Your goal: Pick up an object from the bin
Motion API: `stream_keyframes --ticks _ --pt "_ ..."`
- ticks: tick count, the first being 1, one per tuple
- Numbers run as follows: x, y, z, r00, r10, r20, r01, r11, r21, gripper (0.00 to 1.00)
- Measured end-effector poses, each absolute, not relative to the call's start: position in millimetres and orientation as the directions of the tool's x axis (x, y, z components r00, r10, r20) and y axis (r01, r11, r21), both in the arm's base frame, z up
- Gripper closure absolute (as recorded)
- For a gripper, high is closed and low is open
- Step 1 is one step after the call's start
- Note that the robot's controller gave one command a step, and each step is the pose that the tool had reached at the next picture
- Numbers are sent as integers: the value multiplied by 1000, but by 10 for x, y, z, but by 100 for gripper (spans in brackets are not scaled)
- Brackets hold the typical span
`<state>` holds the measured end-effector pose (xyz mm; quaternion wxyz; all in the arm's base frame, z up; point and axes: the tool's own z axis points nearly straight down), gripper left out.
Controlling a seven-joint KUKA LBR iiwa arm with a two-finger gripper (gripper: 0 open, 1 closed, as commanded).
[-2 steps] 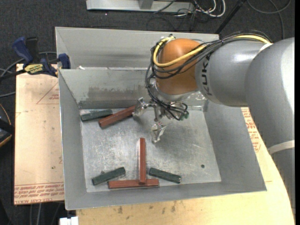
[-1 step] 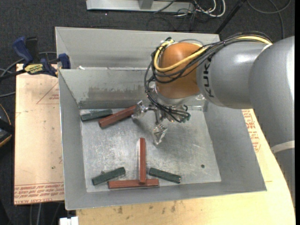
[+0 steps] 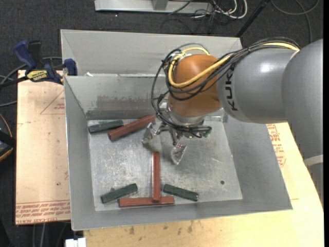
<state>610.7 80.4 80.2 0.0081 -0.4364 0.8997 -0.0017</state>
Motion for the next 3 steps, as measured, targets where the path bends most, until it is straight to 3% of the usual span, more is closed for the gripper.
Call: stream_keyframes --ticks 1,2,3 --pt "5790 880 793 -434 -901 -11 -901 434 -14 100" --pt "5790 880 793 -434 -901 -11 -901 434 -14 100" --pt "5656 805 2110 -485 -875 -4 -875 485 -1 100"
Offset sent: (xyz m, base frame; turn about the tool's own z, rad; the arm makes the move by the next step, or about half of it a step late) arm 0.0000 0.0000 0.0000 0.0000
